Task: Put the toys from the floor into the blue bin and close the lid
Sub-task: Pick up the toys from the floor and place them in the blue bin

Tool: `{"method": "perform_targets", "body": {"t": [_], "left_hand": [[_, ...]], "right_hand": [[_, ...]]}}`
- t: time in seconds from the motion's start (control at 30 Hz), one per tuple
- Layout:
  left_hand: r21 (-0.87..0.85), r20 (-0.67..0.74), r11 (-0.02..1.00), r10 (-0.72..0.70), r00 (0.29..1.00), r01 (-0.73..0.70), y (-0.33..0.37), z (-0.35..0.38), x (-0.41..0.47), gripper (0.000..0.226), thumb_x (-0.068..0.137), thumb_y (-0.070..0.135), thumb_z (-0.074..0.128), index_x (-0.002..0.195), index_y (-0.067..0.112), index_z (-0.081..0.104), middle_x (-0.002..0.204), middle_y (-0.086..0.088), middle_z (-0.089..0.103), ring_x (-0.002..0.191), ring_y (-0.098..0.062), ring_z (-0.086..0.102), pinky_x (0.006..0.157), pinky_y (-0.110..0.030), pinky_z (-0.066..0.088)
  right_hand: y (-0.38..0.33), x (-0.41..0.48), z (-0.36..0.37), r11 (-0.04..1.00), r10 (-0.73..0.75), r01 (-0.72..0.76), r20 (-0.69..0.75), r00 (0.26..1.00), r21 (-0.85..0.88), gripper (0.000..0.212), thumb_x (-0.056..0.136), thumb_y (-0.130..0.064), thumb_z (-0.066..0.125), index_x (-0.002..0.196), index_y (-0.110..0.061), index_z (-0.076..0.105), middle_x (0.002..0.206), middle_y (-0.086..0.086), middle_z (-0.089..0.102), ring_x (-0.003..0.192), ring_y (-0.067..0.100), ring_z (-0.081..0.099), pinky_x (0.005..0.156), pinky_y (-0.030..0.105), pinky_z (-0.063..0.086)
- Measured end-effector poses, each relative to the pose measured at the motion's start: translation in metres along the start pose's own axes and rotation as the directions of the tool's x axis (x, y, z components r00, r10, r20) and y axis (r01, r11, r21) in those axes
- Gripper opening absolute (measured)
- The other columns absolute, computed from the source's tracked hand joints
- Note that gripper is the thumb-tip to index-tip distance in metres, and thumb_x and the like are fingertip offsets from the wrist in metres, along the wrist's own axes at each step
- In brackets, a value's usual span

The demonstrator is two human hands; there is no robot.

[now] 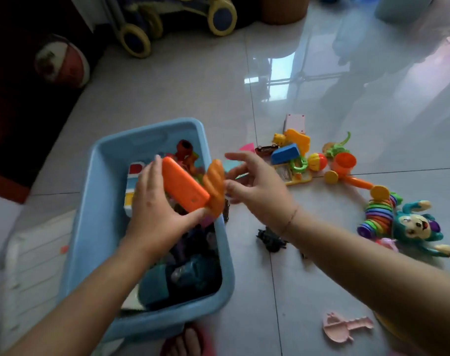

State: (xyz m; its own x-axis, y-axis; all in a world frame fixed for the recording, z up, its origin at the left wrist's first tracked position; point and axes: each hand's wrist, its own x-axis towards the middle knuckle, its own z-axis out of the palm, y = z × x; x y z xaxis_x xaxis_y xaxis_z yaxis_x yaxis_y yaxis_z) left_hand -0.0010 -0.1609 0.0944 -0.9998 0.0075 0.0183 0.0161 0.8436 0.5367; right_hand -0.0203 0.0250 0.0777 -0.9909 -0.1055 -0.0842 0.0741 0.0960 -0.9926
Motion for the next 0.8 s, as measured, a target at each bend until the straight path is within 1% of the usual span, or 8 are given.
{"method": "perform_targets", "body": {"t": [0.1, 0.2, 0.27, 0.4, 0.57, 0.63, 0.7, 0.8], "left_hand": [[0.065, -0.035, 0.977, -0.201, 0.979, 0.203, -0.048, -0.016, -0.011, 0.124, 0.059, 0.049, 0.081, 0.151, 0.019, 0.004, 0.157, -0.004, 0.013, 0.144, -0.023, 0.016, 0.117, -0.044, 0.019], [0.152, 0.011, 0.964, -0.225, 0.974, 0.22, -0.065, -0.017, -0.016, 0.125, 0.056, 0.06, 0.073, 0.151, 0.018, 0.004, 0.16, -0.004, 0.007, 0.147, -0.02, 0.006, 0.119, -0.042, 0.009], [0.116, 0.047, 0.977, -0.186, 0.981, 0.18, -0.058, -0.014, -0.015, 0.124, 0.052, 0.066, 0.063, 0.151, 0.021, 0.005, 0.16, 0.001, 0.004, 0.147, -0.016, 0.003, 0.118, -0.039, 0.007], [-0.02, 0.1, 1.0, 0.006, 0.995, -0.004, -0.013, 0.002, -0.017, 0.111, 0.058, 0.068, 0.057, 0.15, 0.025, 0.012, 0.158, 0.007, 0.009, 0.145, -0.012, 0.006, 0.119, -0.035, 0.008], [-0.16, 0.225, 0.955, 0.282, 0.933, -0.251, 0.06, 0.055, -0.02, 0.098, 0.069, 0.067, 0.062, 0.148, 0.024, 0.022, 0.154, 0.006, 0.023, 0.143, -0.011, 0.013, 0.119, -0.031, 0.011], [-0.204, 0.329, 0.945, 0.314, 0.891, -0.257, 0.088, 0.091, -0.018, 0.091, 0.074, 0.06, 0.065, 0.147, 0.023, 0.024, 0.153, 0.006, 0.025, 0.143, -0.012, 0.016, 0.119, -0.035, 0.015], [-0.164, 0.481, 0.972, 0.226, 0.847, -0.167, 0.107, 0.13, -0.014, 0.089, 0.077, 0.057, 0.063, 0.148, 0.024, 0.02, 0.156, 0.003, 0.021, 0.144, -0.017, 0.015, 0.118, -0.037, 0.017], [0.079, 0.595, 0.996, -0.015, 0.803, -0.039, 0.102, 0.182, -0.006, 0.093, 0.077, 0.061, 0.06, 0.15, 0.027, 0.014, 0.157, -0.004, 0.014, 0.144, -0.026, 0.015, 0.114, -0.041, 0.017]], "right_hand": [[0.003, -0.001, 0.038, 0.992, -0.032, 0.048, 0.141, 0.989, -0.113, 0.04, 0.083, -0.005, 0.062, 0.119, -0.02, 0.055, 0.08, -0.006, 0.058, 0.072, 0.015, 0.062, 0.075, 0.034, 0.058], [0.005, 0.002, 0.039, 0.99, -0.023, 0.044, 0.155, 0.988, -0.131, 0.035, 0.083, -0.007, 0.062, 0.114, -0.022, 0.057, 0.084, -0.004, 0.06, 0.075, 0.018, 0.063, 0.077, 0.038, 0.058], [0.01, 0.006, 0.019, 0.993, 0.004, 0.004, 0.071, 0.997, -0.116, 0.031, 0.085, -0.006, 0.061, 0.113, -0.018, 0.057, 0.086, 0.001, 0.061, 0.077, 0.02, 0.063, 0.077, 0.039, 0.058], [0.049, -0.005, -0.05, 0.947, 0.071, -0.095, -0.09, 0.993, -0.307, 0.033, 0.083, -0.018, 0.068, 0.115, -0.022, 0.057, 0.094, -0.001, 0.062, 0.082, 0.012, 0.062, 0.08, 0.031, 0.056], [0.127, -0.06, -0.108, 0.752, 0.328, -0.331, -0.111, 0.938, -0.57, 0.057, 0.076, -0.024, 0.075, 0.128, -0.021, 0.051, 0.116, 0.004, 0.053, 0.106, 0.017, 0.055, 0.088, 0.025, 0.044], [0.148, -0.075, -0.117, 0.695, 0.378, -0.359, -0.108, 0.92, -0.623, 0.068, 0.074, -0.026, 0.077, 0.134, -0.023, 0.045, 0.127, 0.006, 0.047, 0.11, 0.015, 0.05, 0.094, 0.026, 0.042], [0.163, -0.081, -0.119, 0.663, 0.382, -0.35, -0.103, 0.918, -0.662, 0.078, 0.072, -0.028, 0.078, 0.139, -0.026, 0.038, 0.134, 0.005, 0.042, 0.121, 0.019, 0.046, 0.104, 0.031, 0.037], [0.176, -0.076, -0.117, 0.661, 0.381, -0.309, -0.049, 0.923, -0.683, 0.09, 0.07, -0.031, 0.079, 0.144, -0.03, 0.028, 0.137, 0.008, 0.037, 0.128, 0.024, 0.041, 0.107, 0.033, 0.033]]}}
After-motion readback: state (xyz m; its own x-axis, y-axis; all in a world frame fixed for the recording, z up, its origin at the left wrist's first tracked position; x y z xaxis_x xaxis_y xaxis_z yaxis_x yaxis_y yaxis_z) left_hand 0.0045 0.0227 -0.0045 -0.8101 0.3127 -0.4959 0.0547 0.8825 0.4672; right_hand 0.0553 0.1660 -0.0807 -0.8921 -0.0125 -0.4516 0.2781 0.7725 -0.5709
